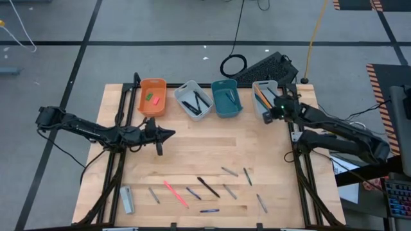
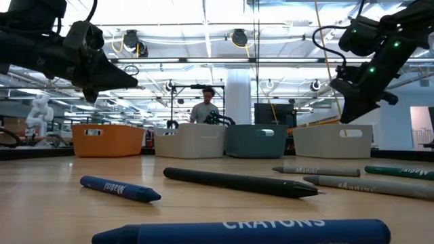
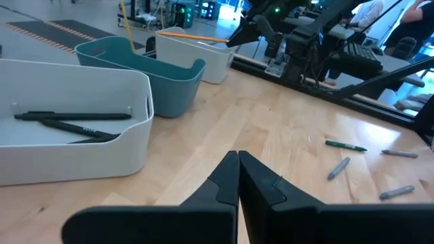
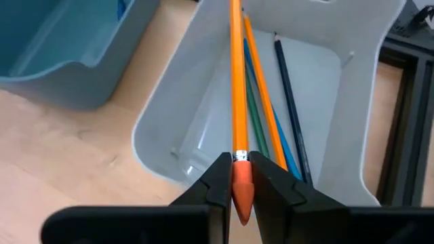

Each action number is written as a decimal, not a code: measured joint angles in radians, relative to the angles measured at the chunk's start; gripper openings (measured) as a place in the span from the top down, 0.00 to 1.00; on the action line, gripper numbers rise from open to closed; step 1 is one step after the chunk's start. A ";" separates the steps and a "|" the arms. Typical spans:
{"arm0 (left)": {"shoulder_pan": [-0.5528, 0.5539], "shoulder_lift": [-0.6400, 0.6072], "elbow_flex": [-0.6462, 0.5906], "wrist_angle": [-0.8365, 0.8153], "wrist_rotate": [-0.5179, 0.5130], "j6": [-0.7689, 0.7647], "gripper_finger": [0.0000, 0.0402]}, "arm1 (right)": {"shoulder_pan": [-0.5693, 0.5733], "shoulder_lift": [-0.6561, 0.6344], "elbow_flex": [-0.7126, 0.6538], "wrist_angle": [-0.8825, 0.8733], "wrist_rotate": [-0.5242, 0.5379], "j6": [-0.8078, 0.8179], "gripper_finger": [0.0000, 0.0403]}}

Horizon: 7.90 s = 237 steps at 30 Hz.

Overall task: Sort crayons/erasers/pens/pencils in bins
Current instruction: Put the orange pencil into the right gray bin, then put the dark green crayon into the blue bin, then put the gray crayon into the blue bin

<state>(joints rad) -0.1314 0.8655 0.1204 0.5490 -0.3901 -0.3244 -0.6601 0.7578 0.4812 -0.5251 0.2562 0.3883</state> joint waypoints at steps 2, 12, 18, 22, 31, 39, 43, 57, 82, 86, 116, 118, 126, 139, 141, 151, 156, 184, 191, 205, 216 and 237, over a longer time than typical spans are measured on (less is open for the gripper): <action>0.000 0.000 0.000 -0.001 0.000 0.000 0.99 | 0.000 -0.015 0.000 -0.024 0.000 0.009 0.91; 0.000 0.000 0.000 -0.001 0.000 -0.006 0.98 | -0.054 0.012 0.000 0.003 0.000 -0.056 0.91; 0.000 0.000 0.000 -0.001 0.000 -0.010 0.99 | -0.107 0.074 0.000 0.014 -0.048 -0.104 0.91; 0.000 0.000 0.000 -0.001 0.000 -0.011 0.98 | -0.120 0.083 0.000 0.020 -0.050 -0.116 0.91; 0.000 0.000 0.000 -0.011 0.024 -0.011 0.99 | -0.120 0.082 0.000 0.014 -0.040 -0.115 0.72; 0.034 0.000 0.000 -0.039 0.028 -0.015 0.99 | -0.120 0.046 0.009 0.039 -0.020 -0.126 0.59; 0.076 0.000 0.000 -0.063 0.060 -0.037 0.99 | -0.118 0.011 0.038 0.040 -0.018 -0.150 0.58; 0.142 0.001 0.001 -0.086 0.077 0.021 0.99 | 0.022 -0.008 0.162 -0.135 -0.022 -0.104 0.91; 0.234 0.000 0.001 -0.072 0.124 0.079 0.99 | 0.932 0.461 0.279 -0.097 0.133 0.764 0.99; 0.241 0.000 0.001 -0.059 0.126 0.088 0.97 | 0.992 0.524 0.320 -0.126 0.115 0.855 0.99; 0.254 0.000 0.001 -0.055 0.129 0.079 0.97 | 1.127 0.861 0.463 -0.113 -0.170 1.149 0.67; 0.254 0.000 0.001 -0.056 0.129 0.080 0.96 | 1.127 0.880 0.463 -0.109 -0.180 1.145 0.67; 0.254 0.000 0.001 -0.060 0.130 0.080 0.98 | 1.127 0.936 0.467 -0.072 -0.178 1.123 0.71; 0.254 0.000 0.001 -0.074 0.130 0.080 0.96 | 1.105 0.948 0.465 -0.168 -0.181 1.103 0.91; 0.254 0.000 0.001 -0.076 0.130 0.080 0.97 | 1.099 0.942 0.465 -0.167 -0.183 1.086 0.91; 0.254 0.000 0.001 -0.086 0.130 0.081 0.96 | 1.075 0.888 0.458 -0.214 -0.151 1.049 0.91; 0.254 0.000 0.001 -0.091 0.130 0.081 0.99 | 1.060 0.835 0.459 -0.205 -0.148 1.021 0.91; 0.256 0.000 0.001 -0.099 0.127 0.099 0.97 | 0.403 0.633 0.525 0.319 -0.049 0.037 0.91; 0.256 0.000 0.001 -0.091 0.123 0.105 0.97 | 0.240 0.738 0.697 0.202 -0.052 -0.122 0.91; 0.256 0.000 0.001 -0.090 0.122 0.124 0.98 | 0.030 1.004 0.773 0.195 -0.150 -0.181 0.91; 0.256 0.000 0.001 -0.088 0.122 0.136 0.99 | 0.025 1.140 0.772 0.277 -0.183 -0.172 0.91; 0.254 0.000 0.001 -0.081 0.164 0.140 0.99 | 0.131 0.776 0.584 0.391 -0.231 -0.316 0.77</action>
<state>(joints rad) 0.1227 0.8658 0.1211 0.4679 -0.2260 -0.1844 -0.5289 1.5338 1.0655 -0.1341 0.0251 0.0727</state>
